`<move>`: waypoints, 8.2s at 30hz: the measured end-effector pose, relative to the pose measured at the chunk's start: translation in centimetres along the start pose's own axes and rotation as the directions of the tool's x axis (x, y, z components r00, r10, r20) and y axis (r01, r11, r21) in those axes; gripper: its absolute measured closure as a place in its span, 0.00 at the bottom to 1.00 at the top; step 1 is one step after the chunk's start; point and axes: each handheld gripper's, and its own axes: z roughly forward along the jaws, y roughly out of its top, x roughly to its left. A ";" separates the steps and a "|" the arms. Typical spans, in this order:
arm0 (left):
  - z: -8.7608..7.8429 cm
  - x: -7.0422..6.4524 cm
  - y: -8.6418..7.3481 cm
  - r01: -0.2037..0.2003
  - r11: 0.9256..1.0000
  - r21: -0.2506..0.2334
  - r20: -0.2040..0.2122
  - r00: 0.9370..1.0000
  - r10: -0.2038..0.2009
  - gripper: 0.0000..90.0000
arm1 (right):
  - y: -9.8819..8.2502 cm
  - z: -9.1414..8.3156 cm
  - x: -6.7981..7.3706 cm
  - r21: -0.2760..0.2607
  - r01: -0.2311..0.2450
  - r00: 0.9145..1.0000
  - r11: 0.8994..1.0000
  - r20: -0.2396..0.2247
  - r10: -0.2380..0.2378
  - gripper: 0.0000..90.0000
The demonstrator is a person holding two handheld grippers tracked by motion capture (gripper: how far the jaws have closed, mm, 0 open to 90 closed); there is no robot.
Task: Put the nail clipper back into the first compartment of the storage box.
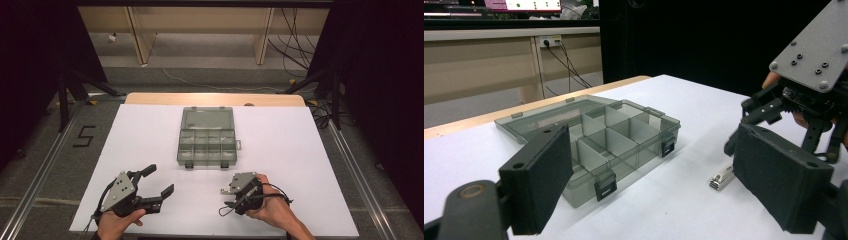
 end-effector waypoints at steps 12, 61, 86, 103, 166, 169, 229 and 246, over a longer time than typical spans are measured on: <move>0.1 0.1 0.0 -0.005 1.000 0.002 -0.001 1.000 0.005 0.17 | 0.8 1.1 -2.3 0.030 -0.019 0.999 0.999 -0.044 0.020 0.29; 0.0 0.1 0.0 -0.011 1.000 0.003 -0.004 1.000 0.011 0.18 | 2.3 3.1 -3.4 0.198 0.083 0.979 0.977 -0.200 -0.043 0.83; 0.0 0.1 0.1 -0.009 1.000 -0.003 -0.002 1.000 0.009 0.18 | 2.8 1.3 -4.2 0.030 -0.012 0.997 0.999 -0.080 0.014 0.86; 0.0 0.1 0.0 -0.014 1.000 -0.007 -0.004 1.000 0.014 0.18 | 3.5 -0.9 -5.4 -0.142 -0.091 0.996 0.986 -0.022 0.089 0.86; -0.2 0.2 0.0 -0.008 1.000 -0.009 0.001 1.000 0.008 0.17 | 15.8 7.3 -12.1 -0.316 -0.193 0.973 0.929 0.059 0.222 0.86; -0.2 0.2 0.0 -0.004 1.000 -0.021 0.006 1.000 0.004 0.18 | 16.0 7.9 -12.2 -0.302 -0.202 0.971 0.932 0.063 0.231 0.86; -0.2 0.2 0.0 -0.006 1.000 -0.008 -0.002 1.000 0.006 0.17 | 15.2 7.6 -13.1 -0.224 -0.296 0.941 0.928 0.098 0.324 0.46; -0.1 0.2 0.0 -0.004 1.000 -0.003 -0.007 1.000 0.004 0.18 | 15.5 1.4 -9.9 -0.285 -0.182 0.975 0.941 0.074 0.211 0.35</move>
